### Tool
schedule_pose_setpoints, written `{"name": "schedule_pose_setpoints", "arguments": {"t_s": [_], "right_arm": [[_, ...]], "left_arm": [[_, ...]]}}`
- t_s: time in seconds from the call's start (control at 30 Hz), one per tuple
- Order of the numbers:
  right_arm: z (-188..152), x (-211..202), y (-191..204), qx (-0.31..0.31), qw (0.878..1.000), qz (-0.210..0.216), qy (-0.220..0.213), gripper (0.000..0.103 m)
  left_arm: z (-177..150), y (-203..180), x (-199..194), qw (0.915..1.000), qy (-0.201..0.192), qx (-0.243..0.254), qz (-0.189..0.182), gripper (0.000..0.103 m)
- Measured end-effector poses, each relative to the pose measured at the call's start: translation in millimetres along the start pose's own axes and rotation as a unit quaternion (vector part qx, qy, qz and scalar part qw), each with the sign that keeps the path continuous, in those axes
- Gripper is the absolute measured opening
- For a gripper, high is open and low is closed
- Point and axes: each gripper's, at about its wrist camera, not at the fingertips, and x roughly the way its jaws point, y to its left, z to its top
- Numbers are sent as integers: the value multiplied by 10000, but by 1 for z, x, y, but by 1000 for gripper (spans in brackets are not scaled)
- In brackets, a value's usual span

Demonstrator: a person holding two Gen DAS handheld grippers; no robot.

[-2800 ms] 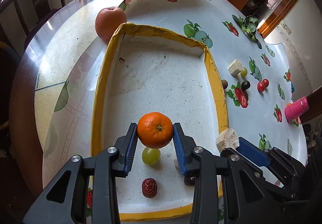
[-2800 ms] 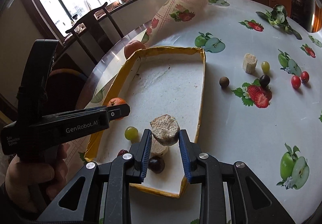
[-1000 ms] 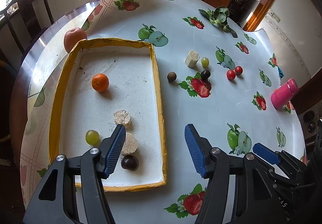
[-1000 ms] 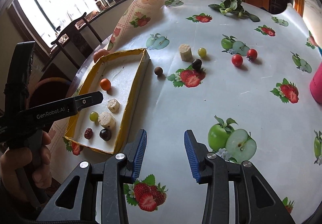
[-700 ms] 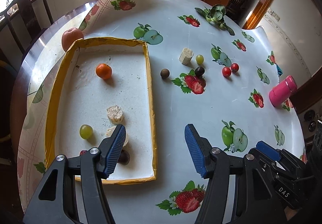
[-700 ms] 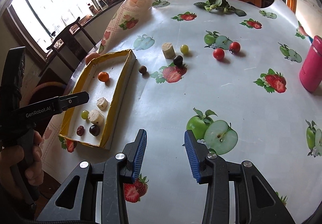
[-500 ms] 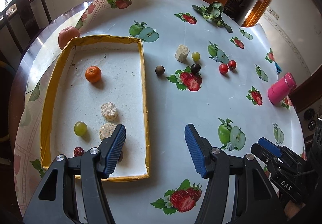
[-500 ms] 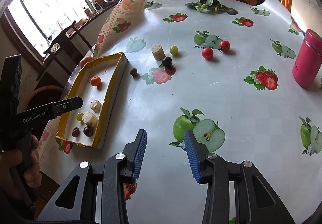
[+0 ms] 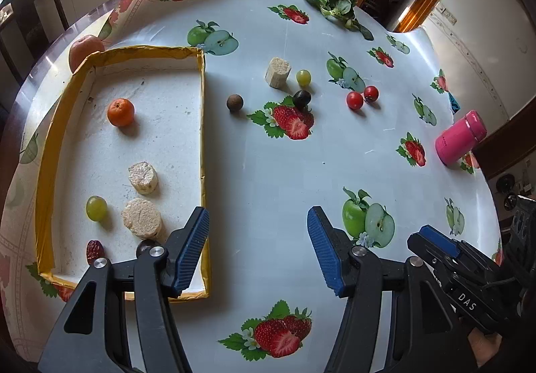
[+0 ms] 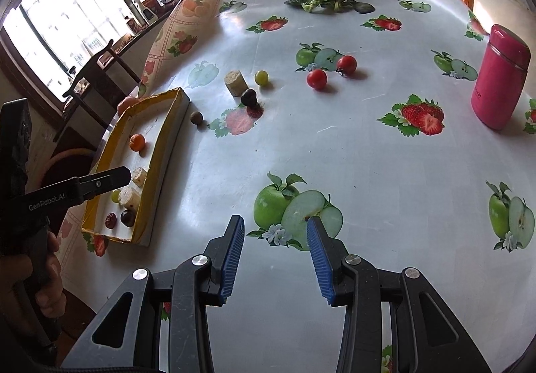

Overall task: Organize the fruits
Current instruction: 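Move both tools back from the tray toward the remaining fruits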

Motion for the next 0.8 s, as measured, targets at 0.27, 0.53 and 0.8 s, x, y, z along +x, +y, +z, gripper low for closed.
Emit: {"name": "schedule_pose_setpoints", "arguments": {"t_s": [0.27,0.53,0.8], "right_arm": [[13,11,-16,109,9999,-50,8,41],[55,38,-29,277,9994,82,-178,42],[116,92,-38,204,9995,-95,-208,42]], "left_arm": [[13,-20,20,9997,176,119,-121,60],[48,-26,53,9986,327,-28,-422,60],[91,-41,95,9984,363,80,-416,60]]}}
